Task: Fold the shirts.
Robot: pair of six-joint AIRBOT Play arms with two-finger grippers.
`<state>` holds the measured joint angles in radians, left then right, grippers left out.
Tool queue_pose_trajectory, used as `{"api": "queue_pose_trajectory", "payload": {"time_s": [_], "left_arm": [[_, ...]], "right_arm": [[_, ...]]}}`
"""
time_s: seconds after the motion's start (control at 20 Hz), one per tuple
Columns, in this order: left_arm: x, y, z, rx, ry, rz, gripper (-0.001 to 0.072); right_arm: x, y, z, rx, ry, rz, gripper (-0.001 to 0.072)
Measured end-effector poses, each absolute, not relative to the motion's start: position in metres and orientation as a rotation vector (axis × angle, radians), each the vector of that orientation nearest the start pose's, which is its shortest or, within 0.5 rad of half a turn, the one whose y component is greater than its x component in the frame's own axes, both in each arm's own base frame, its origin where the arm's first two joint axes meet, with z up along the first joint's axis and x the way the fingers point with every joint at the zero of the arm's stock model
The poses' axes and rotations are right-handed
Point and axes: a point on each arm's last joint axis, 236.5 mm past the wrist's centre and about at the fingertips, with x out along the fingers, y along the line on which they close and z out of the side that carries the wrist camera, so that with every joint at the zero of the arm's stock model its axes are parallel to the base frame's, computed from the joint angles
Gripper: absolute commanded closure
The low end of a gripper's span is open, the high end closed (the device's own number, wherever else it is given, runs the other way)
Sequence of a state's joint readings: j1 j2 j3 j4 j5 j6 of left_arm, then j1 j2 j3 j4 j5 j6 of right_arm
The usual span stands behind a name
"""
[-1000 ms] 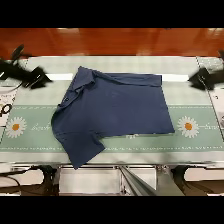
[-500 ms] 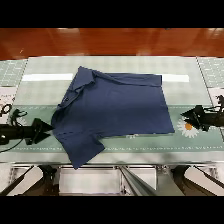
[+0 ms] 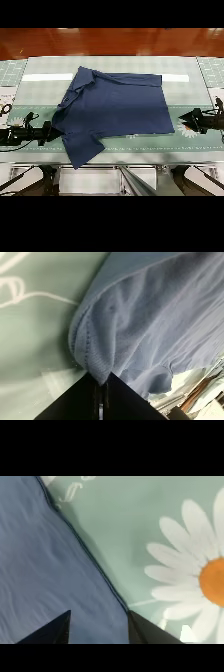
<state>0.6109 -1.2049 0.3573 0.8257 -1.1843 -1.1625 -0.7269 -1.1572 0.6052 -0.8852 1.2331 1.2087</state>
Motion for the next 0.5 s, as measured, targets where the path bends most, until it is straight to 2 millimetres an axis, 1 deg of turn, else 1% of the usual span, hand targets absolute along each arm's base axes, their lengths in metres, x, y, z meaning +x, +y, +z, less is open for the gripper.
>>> {"api": "queue_pose_trajectory", "payload": {"time_s": [0.1,0.25,0.4,0.5], "left_arm": [[0.196,-0.046,-0.121,-1.084,1.52,-0.114,0.0689],[0.195,-0.047,-0.122,-1.078,1.524,-0.125,0.0688],[0.194,-0.048,-0.122,-1.074,1.526,-0.129,0.0688],[0.194,-0.048,-0.122,-1.074,1.526,-0.129,0.0689]], "right_arm": [[0.237,-0.037,-0.078,0.984,1.39,-0.026,0.0305],[0.22,-0.028,-0.086,1.015,1.486,-0.015,0.0305],[0.213,-0.014,-0.093,1.017,1.558,0.023,0.0305],[0.216,-0.003,-0.1,1.005,1.591,0.05,0.0311]]}}
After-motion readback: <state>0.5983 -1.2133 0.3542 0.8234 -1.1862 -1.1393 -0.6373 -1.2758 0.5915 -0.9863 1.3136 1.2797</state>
